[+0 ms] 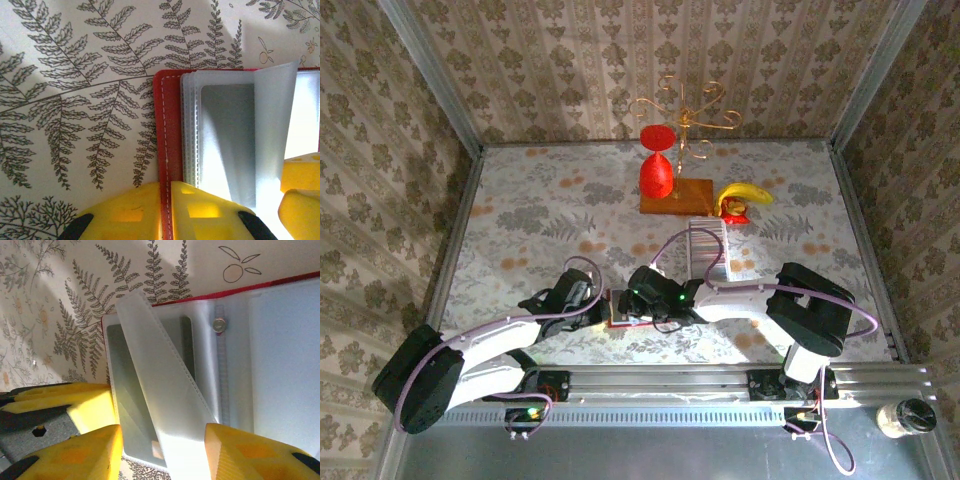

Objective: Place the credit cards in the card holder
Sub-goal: Flip over the card slot in the card holder.

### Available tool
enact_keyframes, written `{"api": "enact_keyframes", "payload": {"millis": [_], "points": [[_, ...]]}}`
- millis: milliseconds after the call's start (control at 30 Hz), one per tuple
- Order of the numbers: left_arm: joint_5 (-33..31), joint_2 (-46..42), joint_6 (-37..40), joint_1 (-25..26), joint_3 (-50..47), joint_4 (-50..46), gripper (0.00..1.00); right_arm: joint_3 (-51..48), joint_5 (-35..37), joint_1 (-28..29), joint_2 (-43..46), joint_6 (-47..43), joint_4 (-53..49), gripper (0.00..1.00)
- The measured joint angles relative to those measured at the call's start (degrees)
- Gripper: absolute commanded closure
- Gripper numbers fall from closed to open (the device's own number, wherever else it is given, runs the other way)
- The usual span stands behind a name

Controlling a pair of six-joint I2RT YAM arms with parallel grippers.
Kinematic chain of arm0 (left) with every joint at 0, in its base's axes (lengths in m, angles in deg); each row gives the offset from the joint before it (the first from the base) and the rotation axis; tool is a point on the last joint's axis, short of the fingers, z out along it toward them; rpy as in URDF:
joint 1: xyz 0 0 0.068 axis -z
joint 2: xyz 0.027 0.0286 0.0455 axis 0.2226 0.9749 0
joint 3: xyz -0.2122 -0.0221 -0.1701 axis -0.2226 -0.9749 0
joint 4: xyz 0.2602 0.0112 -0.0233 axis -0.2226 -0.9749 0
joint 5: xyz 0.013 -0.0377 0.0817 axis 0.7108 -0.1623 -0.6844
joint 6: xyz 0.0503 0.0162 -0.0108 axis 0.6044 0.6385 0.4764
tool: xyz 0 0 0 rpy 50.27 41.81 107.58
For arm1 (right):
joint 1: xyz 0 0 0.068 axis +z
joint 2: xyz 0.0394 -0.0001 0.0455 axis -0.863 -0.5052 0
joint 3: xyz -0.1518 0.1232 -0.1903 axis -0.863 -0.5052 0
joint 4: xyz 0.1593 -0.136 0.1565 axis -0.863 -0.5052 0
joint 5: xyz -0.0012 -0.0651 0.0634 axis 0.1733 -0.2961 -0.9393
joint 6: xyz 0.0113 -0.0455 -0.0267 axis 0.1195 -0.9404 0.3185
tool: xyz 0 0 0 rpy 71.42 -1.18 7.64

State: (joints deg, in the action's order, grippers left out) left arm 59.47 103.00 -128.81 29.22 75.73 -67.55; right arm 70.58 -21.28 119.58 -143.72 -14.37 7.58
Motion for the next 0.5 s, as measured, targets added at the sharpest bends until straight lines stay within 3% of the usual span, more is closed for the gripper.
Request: {"api": "enact_keyframes", "payload": {"millis": [500], "points": [[-0.3, -2.5, -1.2, 0.6, -1.8, 0.4, 0.86, -2.3, -0.5, 0.2, 0.2, 2.3, 8.6, 0.53]]}}
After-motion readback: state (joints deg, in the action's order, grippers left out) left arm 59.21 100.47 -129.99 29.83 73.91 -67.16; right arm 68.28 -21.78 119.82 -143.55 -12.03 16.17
